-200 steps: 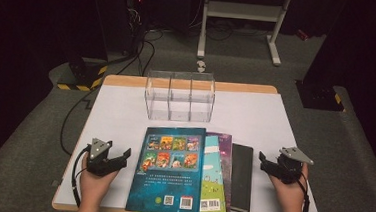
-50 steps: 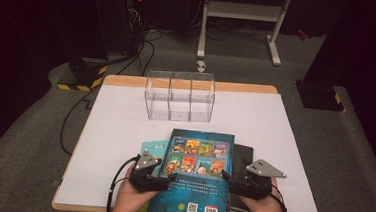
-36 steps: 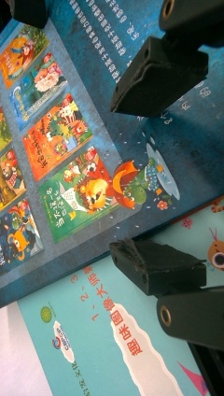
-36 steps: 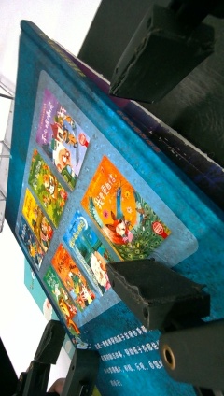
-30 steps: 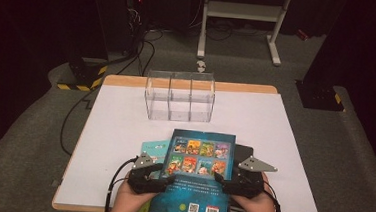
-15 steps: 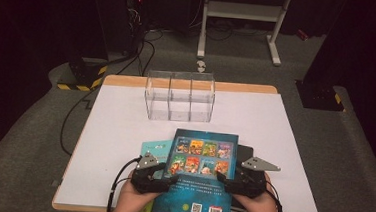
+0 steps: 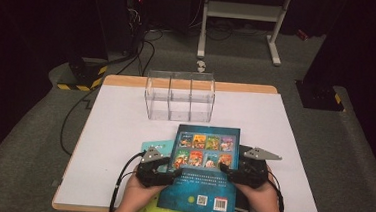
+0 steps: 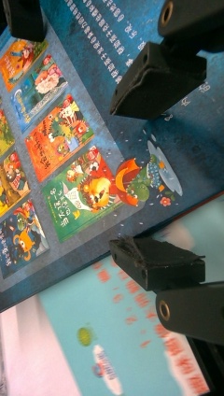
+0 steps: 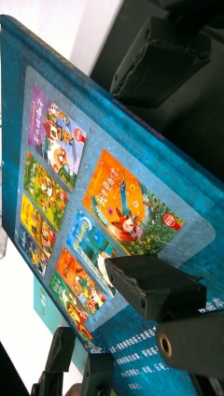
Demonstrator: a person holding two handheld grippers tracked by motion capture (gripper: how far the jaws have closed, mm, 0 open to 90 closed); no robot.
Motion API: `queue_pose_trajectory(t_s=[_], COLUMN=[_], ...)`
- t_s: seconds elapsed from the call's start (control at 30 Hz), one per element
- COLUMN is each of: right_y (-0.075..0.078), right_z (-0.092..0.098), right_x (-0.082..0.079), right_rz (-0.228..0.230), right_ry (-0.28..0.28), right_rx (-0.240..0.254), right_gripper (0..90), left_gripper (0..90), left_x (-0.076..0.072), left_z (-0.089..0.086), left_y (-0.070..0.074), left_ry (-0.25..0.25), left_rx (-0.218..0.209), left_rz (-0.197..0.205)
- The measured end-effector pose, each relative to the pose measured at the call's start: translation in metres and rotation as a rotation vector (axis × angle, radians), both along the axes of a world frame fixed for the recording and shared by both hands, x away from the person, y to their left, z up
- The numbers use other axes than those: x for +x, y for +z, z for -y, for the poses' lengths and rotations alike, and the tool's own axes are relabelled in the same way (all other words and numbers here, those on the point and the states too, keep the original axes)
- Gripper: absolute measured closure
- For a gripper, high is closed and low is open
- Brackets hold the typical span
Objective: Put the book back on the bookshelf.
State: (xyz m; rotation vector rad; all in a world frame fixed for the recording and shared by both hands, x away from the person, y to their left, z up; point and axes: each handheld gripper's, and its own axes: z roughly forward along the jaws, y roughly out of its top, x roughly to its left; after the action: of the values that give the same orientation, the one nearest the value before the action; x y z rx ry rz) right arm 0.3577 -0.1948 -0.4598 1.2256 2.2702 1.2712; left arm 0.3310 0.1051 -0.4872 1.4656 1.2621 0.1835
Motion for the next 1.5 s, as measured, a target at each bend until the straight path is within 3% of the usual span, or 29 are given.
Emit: queue_pose_trajectory(t_s=[0.1,0.2,0.23,0.37,0.47,0.77,1.07,1.5], right_y=[0.002,0.003,0.002,-0.002,-0.002,-0.007,-0.002,0.003], right_z=[0.001,0.000,0.001,0.001,-0.001,-0.005,0.001,0.003], right_x=[0.011,0.004,0.000,-0.015,-0.016,-0.009,-0.009,-0.020], right_rz=[-0.012,-0.001,-0.010,-0.016,-0.017,-0.053,-0.070,0.016], right_ry=[0.001,-0.016,-0.011,0.001,0.003,0.028,0.013,0.015], right_rx=[-0.008,-0.031,-0.022,0.014,0.010,0.051,0.069,0.043], right_gripper=[15.9,13.6,13.2,12.1,13.7,14.2,29.2,36.5], left_gripper=[28.8,27.2,26.8,28.4,28.1,28.3,28.0,25.7], left_x=[0.008,0.003,0.000,-0.005,-0.005,-0.005,-0.006,-0.004], left_z=[0.000,-0.003,-0.005,-0.002,-0.002,0.002,0.002,0.001], left_y=[0.001,0.000,-0.002,-0.001,0.000,0.000,-0.001,-0.002], left_ry=[-0.003,0.020,0.021,-0.002,-0.006,0.011,0.013,0.016], left_rx=[-0.005,-0.003,-0.029,-0.026,-0.010,-0.014,-0.019,-0.037], left_rz=[-0.022,-0.009,-0.016,-0.013,-0.014,-0.013,-0.008,-0.004])
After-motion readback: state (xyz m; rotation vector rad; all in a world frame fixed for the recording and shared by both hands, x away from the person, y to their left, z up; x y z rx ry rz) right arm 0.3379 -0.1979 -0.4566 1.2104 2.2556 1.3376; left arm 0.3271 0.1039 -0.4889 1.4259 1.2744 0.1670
